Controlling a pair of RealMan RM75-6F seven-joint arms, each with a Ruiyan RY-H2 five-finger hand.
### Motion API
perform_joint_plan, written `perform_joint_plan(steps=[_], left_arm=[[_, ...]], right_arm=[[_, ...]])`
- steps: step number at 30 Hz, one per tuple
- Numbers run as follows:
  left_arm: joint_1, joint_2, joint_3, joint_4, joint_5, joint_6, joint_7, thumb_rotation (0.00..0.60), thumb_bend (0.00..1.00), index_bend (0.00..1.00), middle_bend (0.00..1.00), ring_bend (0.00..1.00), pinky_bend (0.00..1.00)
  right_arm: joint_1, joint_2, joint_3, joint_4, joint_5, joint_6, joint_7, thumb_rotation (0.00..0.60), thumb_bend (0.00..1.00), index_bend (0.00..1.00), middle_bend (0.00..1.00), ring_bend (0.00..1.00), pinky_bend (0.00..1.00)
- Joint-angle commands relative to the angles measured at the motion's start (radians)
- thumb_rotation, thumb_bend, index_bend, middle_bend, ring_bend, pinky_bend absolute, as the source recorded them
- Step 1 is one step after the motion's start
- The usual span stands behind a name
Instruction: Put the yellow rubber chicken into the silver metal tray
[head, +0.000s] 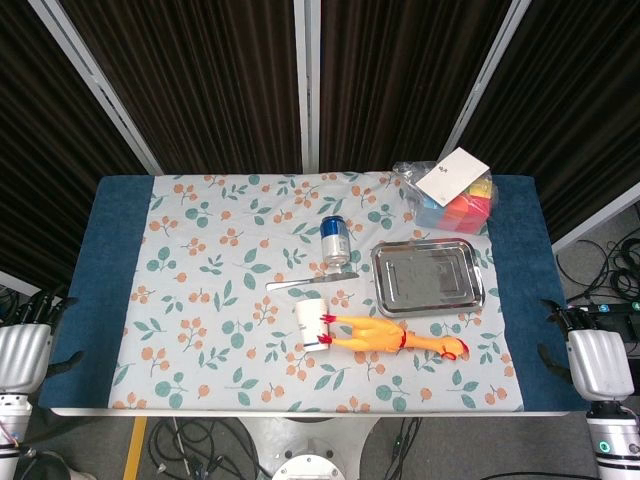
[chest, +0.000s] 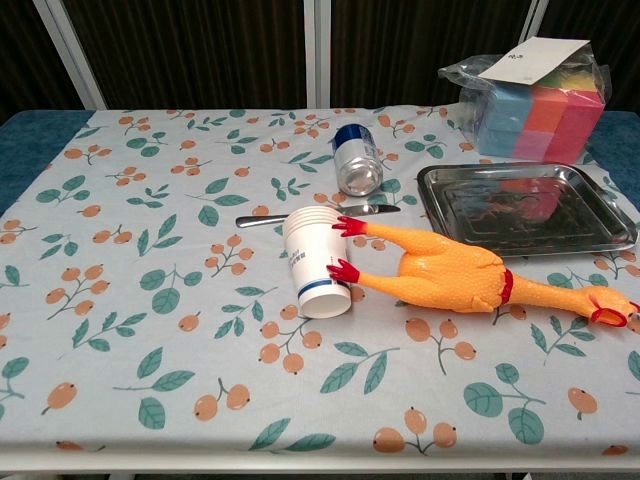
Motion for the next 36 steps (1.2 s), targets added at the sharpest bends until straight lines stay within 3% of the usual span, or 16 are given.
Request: perform_joint_plan(steps=[1,12,23,36], left_arm=[[0.0,-0.005,-0.002,0.003,0.0,0.004,0.004,0.6,0.07,0.28,0.2,0.15,0.24],[0.006,-0.002,0.002,-0.012,0.014,0.019,0.004,0.6,0.07,0.28,0.2,0.15,0.24],[0.02,0.002,0.013,-0.016,0.024,0.03,-0.011,0.6,0.07,0.28,0.2,0.15,0.24],[0.027,-0.01,0.023,0.021,0.016,0.011,-0.054,0.6,0.07,0.28,0.2,0.15,0.24]], right_arm=[[0.001,0.001,0.0,0.001,-0.001,-0.002,0.004,0.6,0.23,0.22,0.39,0.3,0.5],[0.017,0.005,-0.008,-0.007,-0.021,-0.028,0.058,0.6,0.22,0.2,0.36,0.28,0.5],[0.186,-0.074,-0.042,-0.036,-0.044,-0.327,0.035,0.6,0.04,0.02,0.26,0.18,0.48],[0.308,-0.26,-0.033,0.112,0.002,-0.488,-0.042,0.6,0.18,0.15,0.31,0.19,0.48]])
